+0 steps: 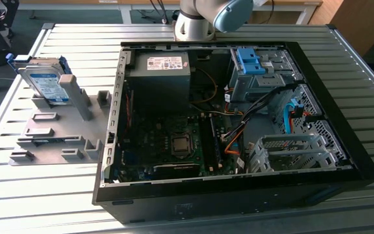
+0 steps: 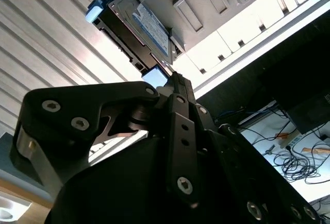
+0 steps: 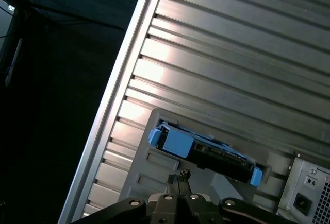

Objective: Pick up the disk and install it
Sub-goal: 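Pick up the disk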

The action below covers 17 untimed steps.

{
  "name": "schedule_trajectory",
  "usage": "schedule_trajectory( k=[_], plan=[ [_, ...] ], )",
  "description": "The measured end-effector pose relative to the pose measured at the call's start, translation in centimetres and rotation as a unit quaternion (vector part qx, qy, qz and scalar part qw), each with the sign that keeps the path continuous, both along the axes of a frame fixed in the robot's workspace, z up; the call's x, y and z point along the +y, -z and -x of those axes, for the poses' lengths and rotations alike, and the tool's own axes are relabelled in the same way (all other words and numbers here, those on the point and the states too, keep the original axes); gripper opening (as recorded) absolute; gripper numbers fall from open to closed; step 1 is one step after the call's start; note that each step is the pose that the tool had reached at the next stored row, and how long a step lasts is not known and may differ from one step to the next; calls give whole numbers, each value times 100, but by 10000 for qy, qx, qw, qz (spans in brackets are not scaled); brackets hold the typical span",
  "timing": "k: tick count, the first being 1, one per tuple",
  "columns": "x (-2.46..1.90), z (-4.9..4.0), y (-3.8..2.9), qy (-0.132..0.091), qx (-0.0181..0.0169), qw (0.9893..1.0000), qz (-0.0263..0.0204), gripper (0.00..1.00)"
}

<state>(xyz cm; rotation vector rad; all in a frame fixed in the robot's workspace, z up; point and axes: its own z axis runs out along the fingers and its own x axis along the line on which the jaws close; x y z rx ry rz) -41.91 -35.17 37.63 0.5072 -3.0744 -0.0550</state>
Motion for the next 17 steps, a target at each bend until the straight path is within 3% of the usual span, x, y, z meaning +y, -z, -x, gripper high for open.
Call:
schedule_trajectory(
  k=[17],
  plan=[
    [-1, 0, 0, -232, 0, 9997, 0, 11]
  ],
)
